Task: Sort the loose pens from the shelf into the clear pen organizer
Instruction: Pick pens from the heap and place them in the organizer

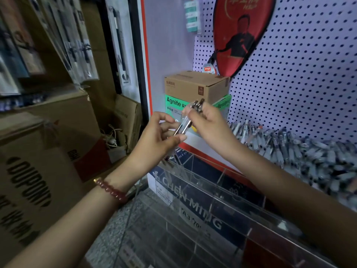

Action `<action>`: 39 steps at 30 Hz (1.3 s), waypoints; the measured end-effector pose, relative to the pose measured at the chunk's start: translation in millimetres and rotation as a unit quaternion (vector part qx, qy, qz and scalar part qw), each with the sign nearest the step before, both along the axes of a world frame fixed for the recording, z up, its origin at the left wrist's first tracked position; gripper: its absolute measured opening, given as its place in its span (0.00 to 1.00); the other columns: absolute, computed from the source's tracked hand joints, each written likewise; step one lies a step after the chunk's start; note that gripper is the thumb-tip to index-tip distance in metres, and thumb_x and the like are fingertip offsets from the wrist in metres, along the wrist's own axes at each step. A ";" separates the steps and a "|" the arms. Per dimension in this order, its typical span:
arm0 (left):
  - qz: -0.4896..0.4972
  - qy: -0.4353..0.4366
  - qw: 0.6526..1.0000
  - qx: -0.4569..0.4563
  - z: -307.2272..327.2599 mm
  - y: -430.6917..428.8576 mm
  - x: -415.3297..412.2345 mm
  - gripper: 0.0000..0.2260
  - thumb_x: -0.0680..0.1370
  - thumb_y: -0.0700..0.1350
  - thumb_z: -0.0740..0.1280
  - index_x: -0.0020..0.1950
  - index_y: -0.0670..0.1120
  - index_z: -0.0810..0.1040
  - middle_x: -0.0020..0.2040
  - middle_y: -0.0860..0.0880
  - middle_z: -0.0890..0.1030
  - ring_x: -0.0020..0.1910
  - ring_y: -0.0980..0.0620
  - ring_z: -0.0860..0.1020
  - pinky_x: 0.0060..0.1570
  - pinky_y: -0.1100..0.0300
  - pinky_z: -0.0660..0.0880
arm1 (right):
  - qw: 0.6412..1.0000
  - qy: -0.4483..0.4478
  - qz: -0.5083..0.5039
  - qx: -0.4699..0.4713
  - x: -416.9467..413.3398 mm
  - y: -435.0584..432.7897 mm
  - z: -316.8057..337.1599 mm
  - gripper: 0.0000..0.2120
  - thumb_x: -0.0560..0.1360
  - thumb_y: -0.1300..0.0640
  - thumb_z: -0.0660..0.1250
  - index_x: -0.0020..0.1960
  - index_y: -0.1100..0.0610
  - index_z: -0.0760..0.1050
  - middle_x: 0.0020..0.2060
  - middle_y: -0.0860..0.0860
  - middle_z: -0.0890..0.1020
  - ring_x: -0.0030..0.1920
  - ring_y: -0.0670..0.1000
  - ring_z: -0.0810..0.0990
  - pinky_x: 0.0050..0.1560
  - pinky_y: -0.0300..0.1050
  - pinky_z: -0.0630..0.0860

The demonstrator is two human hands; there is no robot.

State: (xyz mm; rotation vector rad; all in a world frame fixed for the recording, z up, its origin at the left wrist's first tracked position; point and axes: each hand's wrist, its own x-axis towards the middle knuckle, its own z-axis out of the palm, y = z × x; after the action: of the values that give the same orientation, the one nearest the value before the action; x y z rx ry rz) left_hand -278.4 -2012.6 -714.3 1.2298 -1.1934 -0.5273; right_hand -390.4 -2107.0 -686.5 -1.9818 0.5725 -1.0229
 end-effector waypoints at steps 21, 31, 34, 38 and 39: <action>0.145 -0.276 0.932 0.186 -27.0 -18.5 48.6 0.16 0.76 0.44 0.69 0.62 0.42 0.77 0.54 0.47 0.80 0.50 0.51 0.77 0.48 0.62 0.70 | 0.961 0.244 0.073 -0.102 -1.1 -12.5 -42.2 0.08 0.77 0.52 0.66 0.45 0.55 0.71 0.33 0.52 0.75 0.30 0.45 0.69 0.31 0.38 0.63; 0.079 -0.310 0.934 0.158 -29.7 -24.7 49.0 0.08 0.76 0.38 0.65 0.54 0.47 0.77 0.50 0.47 0.81 0.49 0.47 0.80 0.52 0.46 0.76 | 0.966 0.240 0.063 -0.076 5.3 -17.8 -62.6 0.08 0.78 0.56 0.66 0.44 0.60 0.73 0.32 0.47 0.74 0.33 0.44 0.71 0.37 0.42 0.65; 0.096 -0.323 0.932 0.133 -29.2 -23.9 46.7 0.08 0.76 0.39 0.66 0.53 0.50 0.76 0.49 0.50 0.82 0.48 0.50 0.80 0.51 0.48 0.77 | 0.970 0.229 0.067 -0.053 6.3 -18.0 -64.9 0.12 0.78 0.56 0.65 0.59 0.60 0.75 0.44 0.50 0.81 0.44 0.47 0.77 0.46 0.40 0.68; 0.112 -0.308 0.941 0.088 -25.9 -23.3 43.4 0.11 0.76 0.35 0.65 0.56 0.48 0.76 0.49 0.48 0.80 0.45 0.49 0.79 0.48 0.54 0.77 | 0.973 0.207 0.095 -0.039 6.4 -12.8 -63.3 0.19 0.75 0.55 0.69 0.64 0.58 0.71 0.43 0.48 0.81 0.38 0.37 0.75 0.43 0.33 0.68; 0.105 -0.288 0.949 0.081 -25.8 -23.7 42.6 0.10 0.77 0.36 0.66 0.57 0.46 0.76 0.48 0.47 0.80 0.43 0.48 0.79 0.45 0.58 0.76 | 0.973 0.205 0.096 -0.040 7.2 -11.4 -63.6 0.20 0.74 0.54 0.71 0.63 0.57 0.71 0.41 0.47 0.81 0.37 0.37 0.74 0.41 0.35 0.68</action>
State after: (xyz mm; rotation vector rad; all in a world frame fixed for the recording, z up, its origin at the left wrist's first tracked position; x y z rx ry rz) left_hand -235.8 -2036.3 -740.1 1.6998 -1.4961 -0.0997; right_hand -383.2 -2118.4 -750.1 -2.2872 0.5505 -0.5250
